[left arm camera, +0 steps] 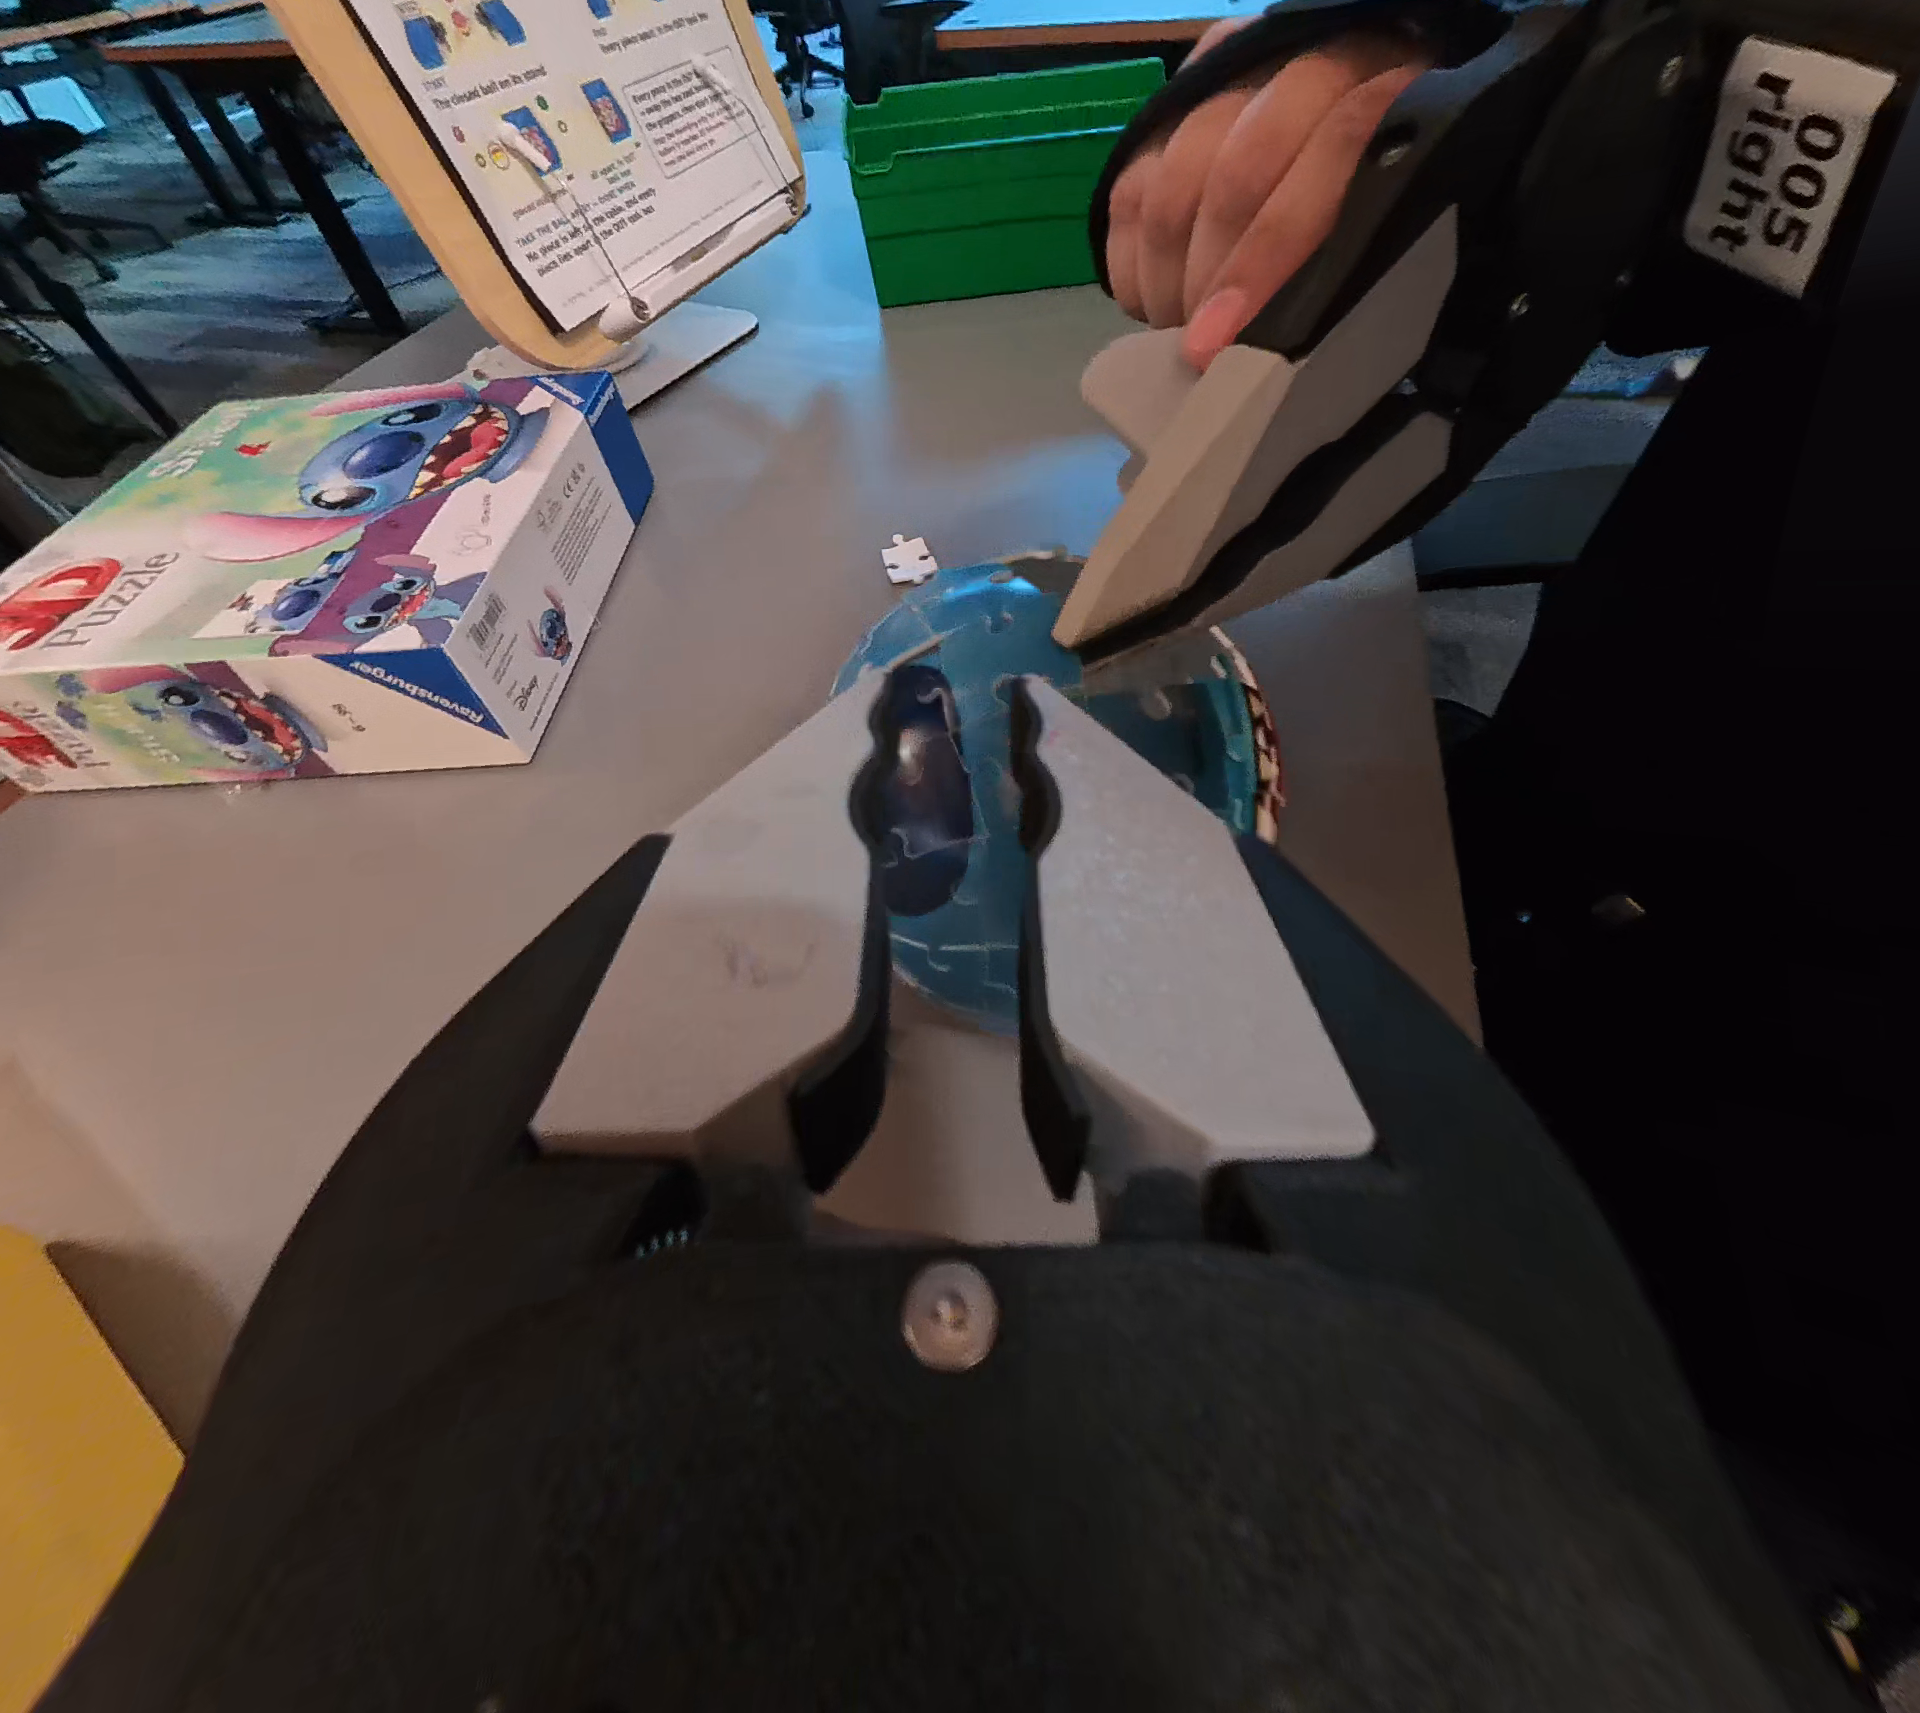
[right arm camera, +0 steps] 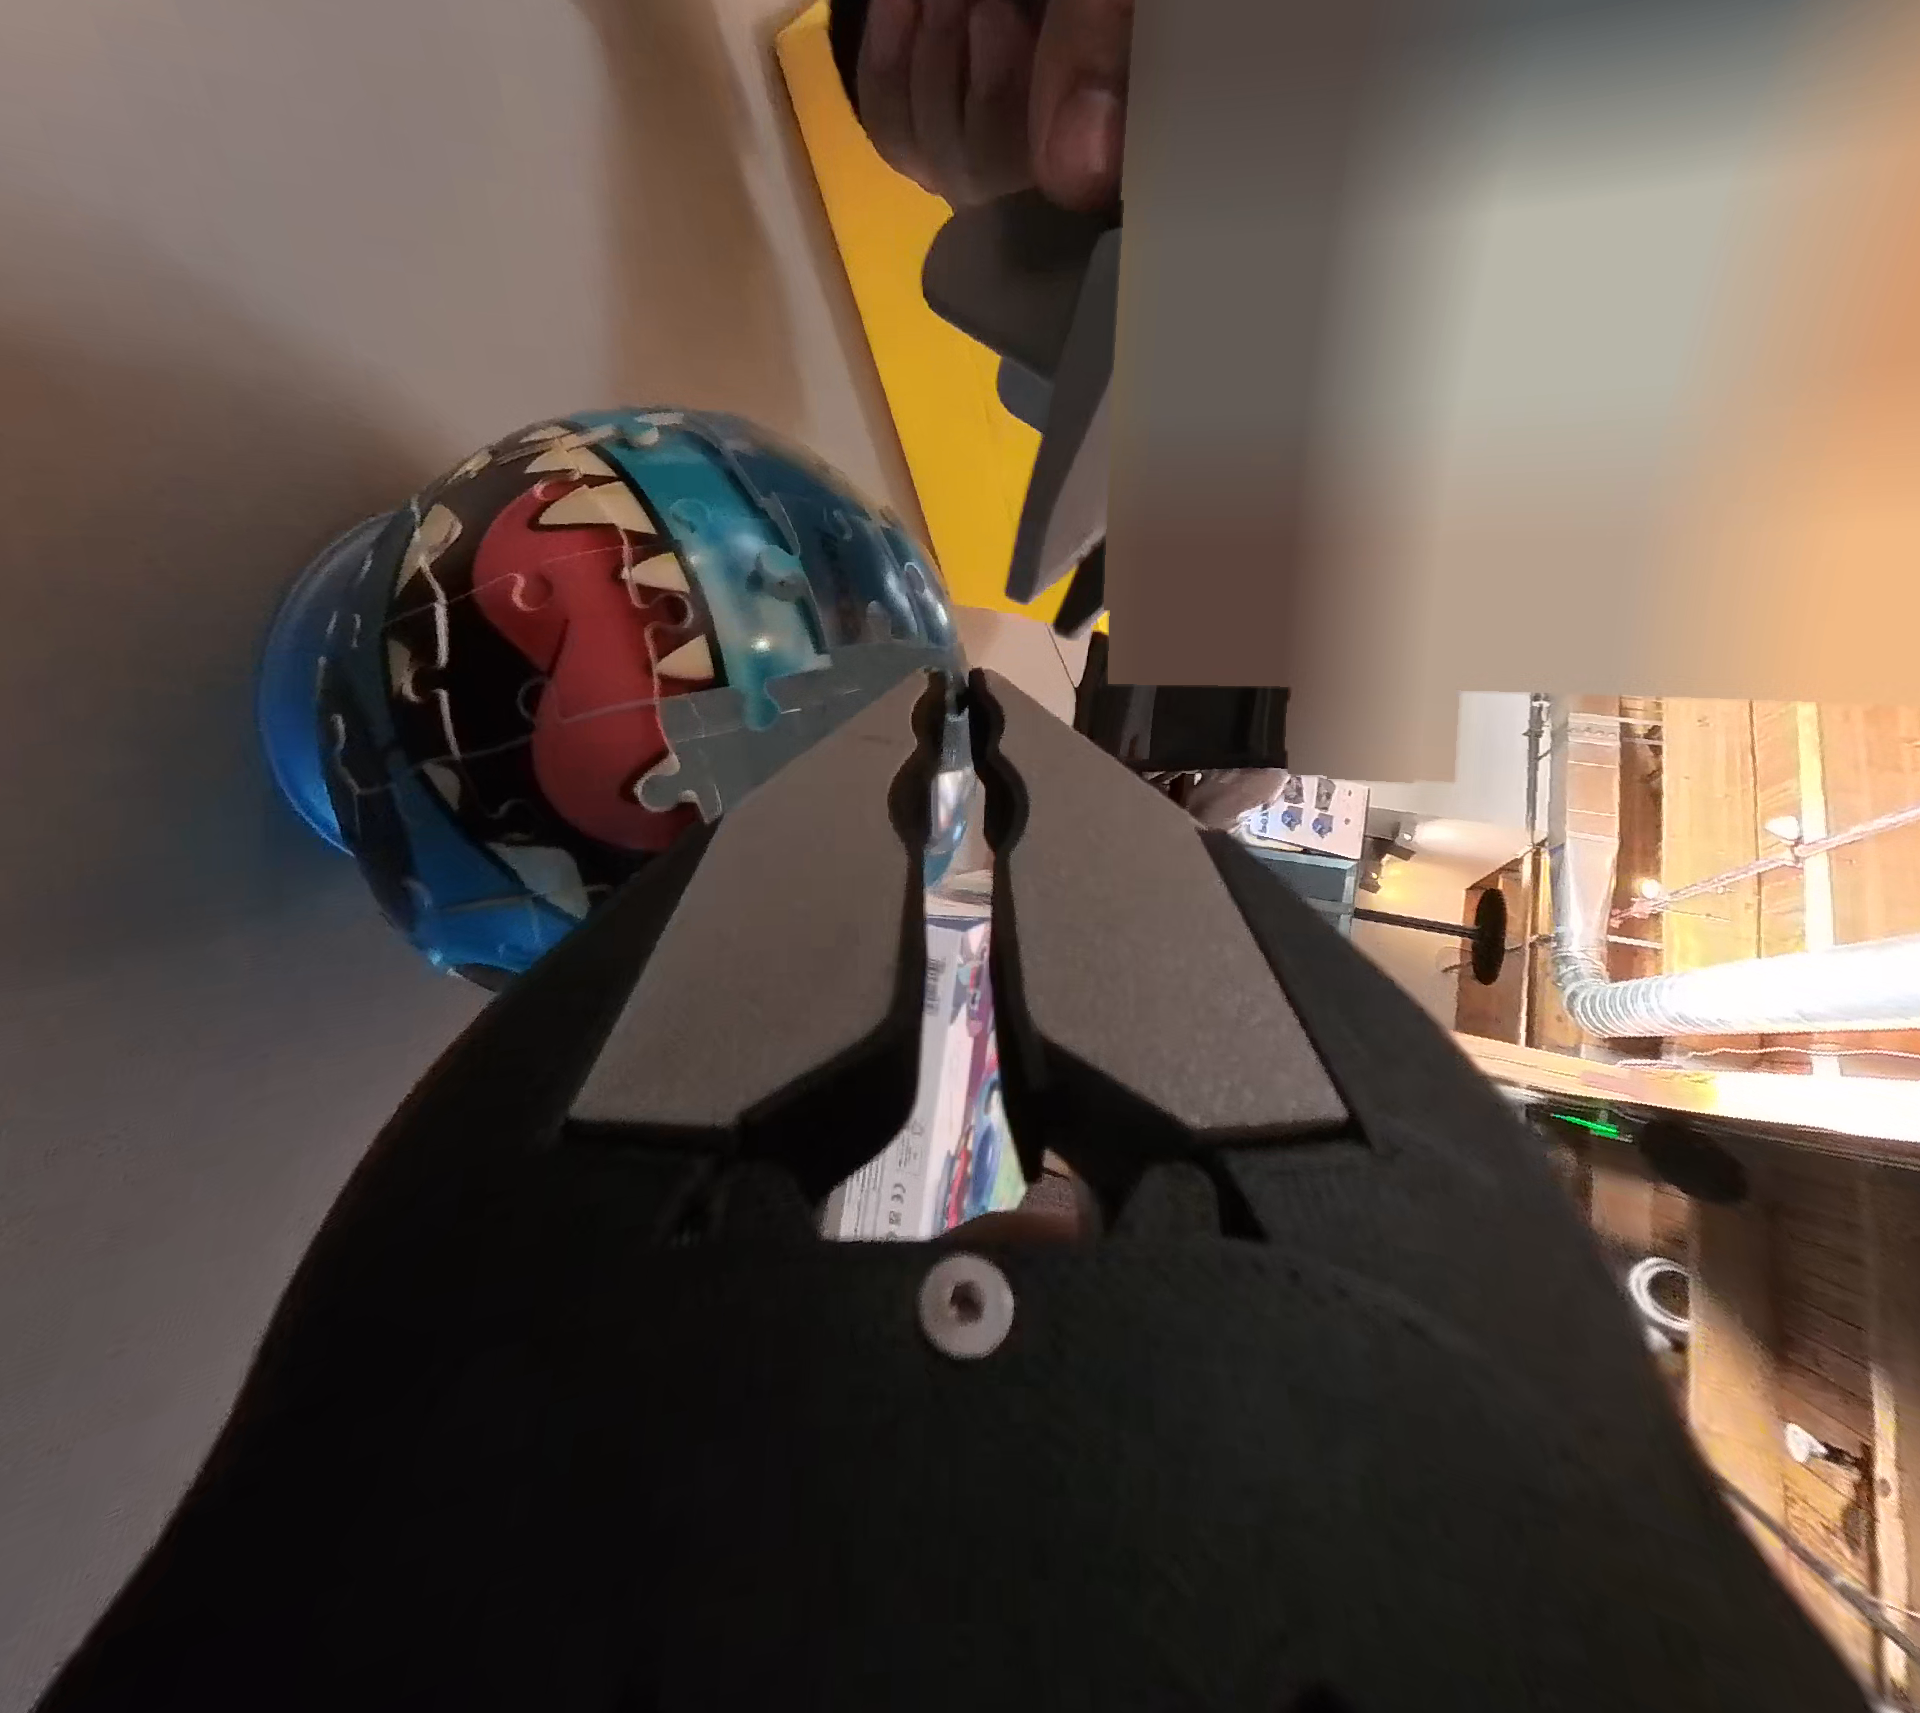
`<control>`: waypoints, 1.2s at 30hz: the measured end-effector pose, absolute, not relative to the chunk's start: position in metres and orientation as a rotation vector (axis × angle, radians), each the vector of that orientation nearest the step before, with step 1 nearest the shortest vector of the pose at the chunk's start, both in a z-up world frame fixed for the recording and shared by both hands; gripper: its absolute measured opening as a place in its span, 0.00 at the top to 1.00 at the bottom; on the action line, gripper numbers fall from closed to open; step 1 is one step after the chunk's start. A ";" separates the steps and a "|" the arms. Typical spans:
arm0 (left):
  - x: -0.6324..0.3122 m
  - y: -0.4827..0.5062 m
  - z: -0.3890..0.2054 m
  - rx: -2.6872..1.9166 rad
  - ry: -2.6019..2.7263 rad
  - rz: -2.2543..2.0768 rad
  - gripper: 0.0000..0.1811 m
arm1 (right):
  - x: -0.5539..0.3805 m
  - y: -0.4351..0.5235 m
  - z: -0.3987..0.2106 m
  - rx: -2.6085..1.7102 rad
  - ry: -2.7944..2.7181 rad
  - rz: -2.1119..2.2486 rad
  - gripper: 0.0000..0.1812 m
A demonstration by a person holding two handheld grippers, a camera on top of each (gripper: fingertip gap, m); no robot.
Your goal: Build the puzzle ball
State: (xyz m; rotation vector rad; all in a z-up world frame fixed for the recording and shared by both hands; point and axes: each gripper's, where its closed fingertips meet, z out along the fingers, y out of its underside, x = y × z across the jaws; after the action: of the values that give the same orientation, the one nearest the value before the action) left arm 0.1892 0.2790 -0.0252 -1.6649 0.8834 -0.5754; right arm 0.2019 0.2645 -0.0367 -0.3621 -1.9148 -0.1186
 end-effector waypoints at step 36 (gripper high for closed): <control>0.203 0.298 -0.038 -1.729 0.975 -0.542 1.00 | 0.200 0.269 -0.045 -0.399 -1.910 -0.024 0.98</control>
State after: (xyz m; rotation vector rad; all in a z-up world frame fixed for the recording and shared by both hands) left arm 0.2030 0.2978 -0.0378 -1.7285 0.9746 -0.5420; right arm 0.1997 0.2695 -0.0447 -0.3986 -1.9101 -0.0240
